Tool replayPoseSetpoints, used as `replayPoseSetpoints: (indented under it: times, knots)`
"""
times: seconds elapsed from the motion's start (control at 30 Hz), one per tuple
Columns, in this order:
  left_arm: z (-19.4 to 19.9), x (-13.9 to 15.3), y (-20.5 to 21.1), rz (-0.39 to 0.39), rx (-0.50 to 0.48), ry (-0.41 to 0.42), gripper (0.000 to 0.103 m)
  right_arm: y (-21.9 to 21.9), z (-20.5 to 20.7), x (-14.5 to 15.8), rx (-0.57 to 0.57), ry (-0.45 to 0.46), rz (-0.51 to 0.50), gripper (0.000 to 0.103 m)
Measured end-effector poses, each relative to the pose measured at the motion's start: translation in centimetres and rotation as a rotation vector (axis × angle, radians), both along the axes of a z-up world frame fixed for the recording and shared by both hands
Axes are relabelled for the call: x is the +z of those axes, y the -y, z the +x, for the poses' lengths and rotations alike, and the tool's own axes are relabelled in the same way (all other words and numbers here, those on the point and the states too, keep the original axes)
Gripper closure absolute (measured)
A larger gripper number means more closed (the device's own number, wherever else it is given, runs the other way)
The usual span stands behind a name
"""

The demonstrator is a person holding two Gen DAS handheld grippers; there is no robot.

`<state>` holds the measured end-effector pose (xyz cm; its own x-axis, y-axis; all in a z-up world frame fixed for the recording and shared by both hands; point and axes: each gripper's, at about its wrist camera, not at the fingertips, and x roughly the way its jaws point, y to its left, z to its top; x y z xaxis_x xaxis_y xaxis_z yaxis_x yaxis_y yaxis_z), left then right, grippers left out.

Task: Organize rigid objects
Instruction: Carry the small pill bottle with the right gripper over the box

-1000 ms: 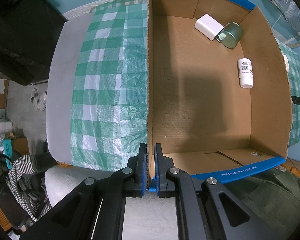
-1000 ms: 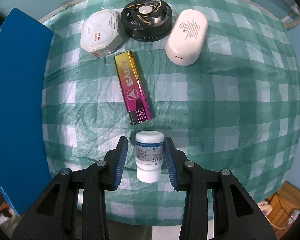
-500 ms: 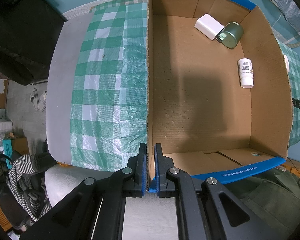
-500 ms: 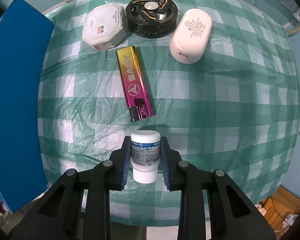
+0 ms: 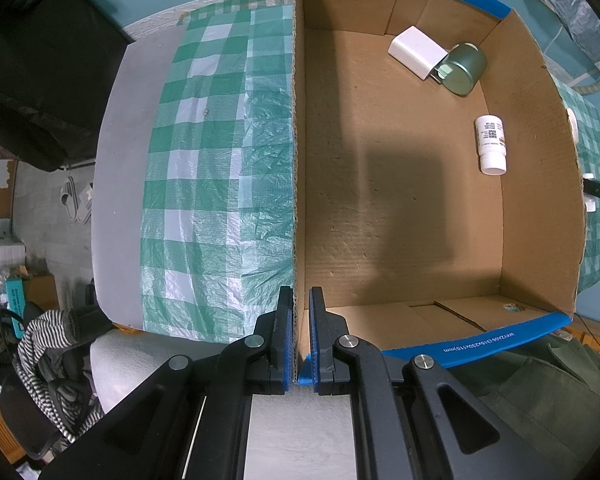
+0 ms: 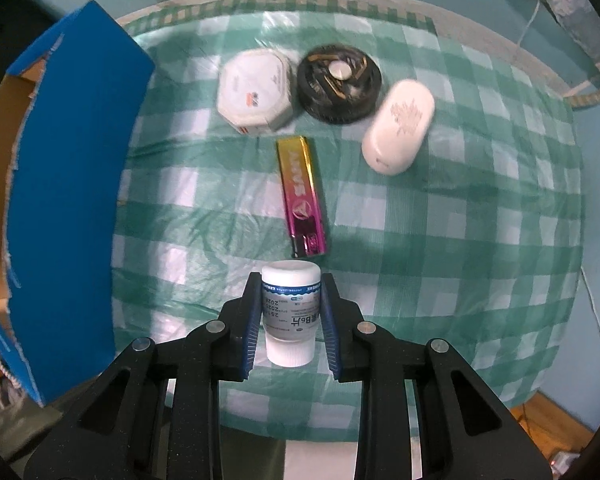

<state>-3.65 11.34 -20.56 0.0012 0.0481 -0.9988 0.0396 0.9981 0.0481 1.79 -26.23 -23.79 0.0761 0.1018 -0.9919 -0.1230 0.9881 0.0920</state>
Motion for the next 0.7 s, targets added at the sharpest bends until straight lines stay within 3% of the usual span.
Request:
replayPoseSetpoints:
  times: [0.7]
  knots:
    - [0.0,-0.1,0.0,0.002,-0.001,0.001,0.096,-5.0,3.3,7.5,0.135,0.084,0.062,0.076]
